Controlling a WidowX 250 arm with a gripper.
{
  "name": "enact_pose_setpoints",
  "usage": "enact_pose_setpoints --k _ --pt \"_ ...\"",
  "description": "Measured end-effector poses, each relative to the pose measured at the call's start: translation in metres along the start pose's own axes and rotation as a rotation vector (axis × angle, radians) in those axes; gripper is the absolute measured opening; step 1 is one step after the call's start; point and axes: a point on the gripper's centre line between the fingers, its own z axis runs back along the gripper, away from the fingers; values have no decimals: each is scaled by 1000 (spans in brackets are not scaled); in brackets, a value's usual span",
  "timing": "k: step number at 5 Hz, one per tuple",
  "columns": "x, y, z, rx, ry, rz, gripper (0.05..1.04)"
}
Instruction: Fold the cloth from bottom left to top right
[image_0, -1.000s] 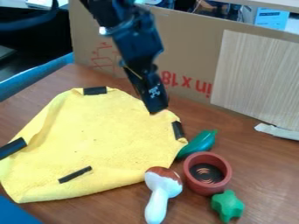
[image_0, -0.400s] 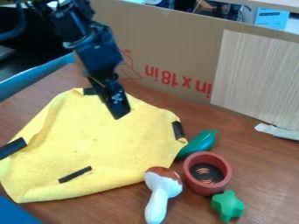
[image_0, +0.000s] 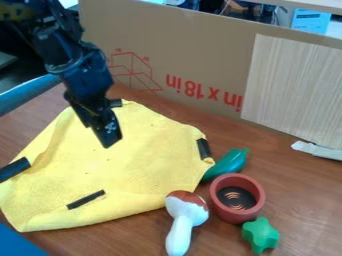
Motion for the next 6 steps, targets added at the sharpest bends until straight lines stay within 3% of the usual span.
enact_pose_setpoints --k 2,3,4,6 --pt "-39 26 -9 225 13 154 1001" --pt "-51 45 -11 304 -5 237 1001" --pt "-68 60 -22 352 12 300 1001" --pt "-89 67 -28 379 35 315 1001"
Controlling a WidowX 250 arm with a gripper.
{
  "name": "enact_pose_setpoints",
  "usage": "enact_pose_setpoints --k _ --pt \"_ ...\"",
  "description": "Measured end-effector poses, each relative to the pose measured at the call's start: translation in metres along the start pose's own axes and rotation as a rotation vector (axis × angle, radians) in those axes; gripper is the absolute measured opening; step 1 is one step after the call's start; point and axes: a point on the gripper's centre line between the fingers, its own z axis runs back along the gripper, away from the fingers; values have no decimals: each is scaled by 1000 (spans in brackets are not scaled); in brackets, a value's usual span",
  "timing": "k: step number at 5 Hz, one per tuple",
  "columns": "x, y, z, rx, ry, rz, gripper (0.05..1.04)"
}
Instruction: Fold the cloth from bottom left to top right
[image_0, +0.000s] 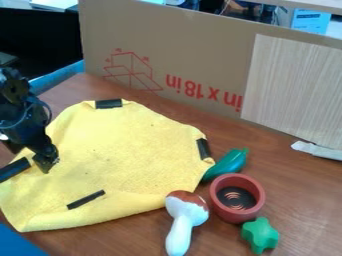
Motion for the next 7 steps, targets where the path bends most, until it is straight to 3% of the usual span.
enact_pose_setpoints --k 1,2,4,6,7 --pt "-7 -2 -1 -13 17 35 1001" --pt "-11 3 2 1 21 62 1001" --pt "-18 12 -1 75 47 54 1001" --pt "-27 15 -19 87 108 47 967" --pt "-27 15 -19 68 109 53 692"
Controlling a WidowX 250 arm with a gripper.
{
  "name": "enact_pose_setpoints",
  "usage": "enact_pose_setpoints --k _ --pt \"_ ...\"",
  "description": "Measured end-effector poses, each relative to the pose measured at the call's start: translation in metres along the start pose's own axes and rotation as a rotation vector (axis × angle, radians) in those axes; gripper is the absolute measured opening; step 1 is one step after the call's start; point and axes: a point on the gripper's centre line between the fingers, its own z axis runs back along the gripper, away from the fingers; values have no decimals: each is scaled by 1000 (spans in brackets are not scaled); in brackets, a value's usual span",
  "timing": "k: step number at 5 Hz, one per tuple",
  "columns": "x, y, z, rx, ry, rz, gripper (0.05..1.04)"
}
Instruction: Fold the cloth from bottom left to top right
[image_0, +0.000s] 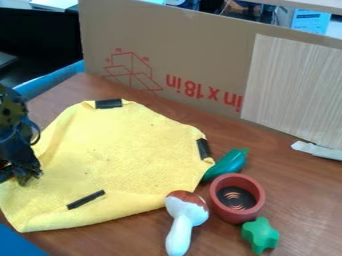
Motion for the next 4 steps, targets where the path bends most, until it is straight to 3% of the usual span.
enact_pose_setpoints --k 1,2,3,4 --pt "0 -7 1 -49 9 -21 389" --pt "4 -14 11 -122 0 -29 174" --pt "11 -21 24 -200 -11 -14 70" --pt "26 -28 36 -304 -16 38 55"
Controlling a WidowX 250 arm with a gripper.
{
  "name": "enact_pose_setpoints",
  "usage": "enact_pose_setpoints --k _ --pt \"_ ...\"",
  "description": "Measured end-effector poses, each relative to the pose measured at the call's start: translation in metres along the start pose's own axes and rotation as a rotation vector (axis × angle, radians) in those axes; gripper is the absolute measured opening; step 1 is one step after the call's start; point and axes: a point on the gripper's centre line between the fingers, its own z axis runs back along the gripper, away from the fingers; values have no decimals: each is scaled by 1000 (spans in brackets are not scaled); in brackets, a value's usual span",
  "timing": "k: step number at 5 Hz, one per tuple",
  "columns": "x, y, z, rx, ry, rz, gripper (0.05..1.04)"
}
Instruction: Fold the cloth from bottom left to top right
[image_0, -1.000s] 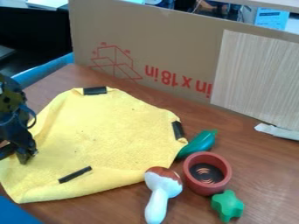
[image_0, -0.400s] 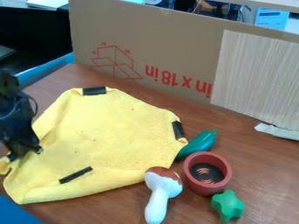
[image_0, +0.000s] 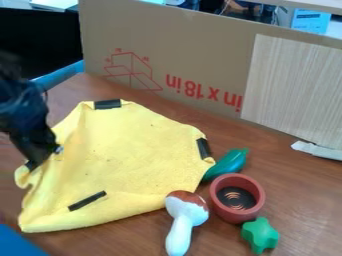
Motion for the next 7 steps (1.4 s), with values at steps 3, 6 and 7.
enact_pose_setpoints --k 3,6,7 --pt "72 -54 3 -246 -20 104 54" --pt "114 -116 -3 -334 -14 103 54" --pt "120 -133 -6 -332 -8 109 54"
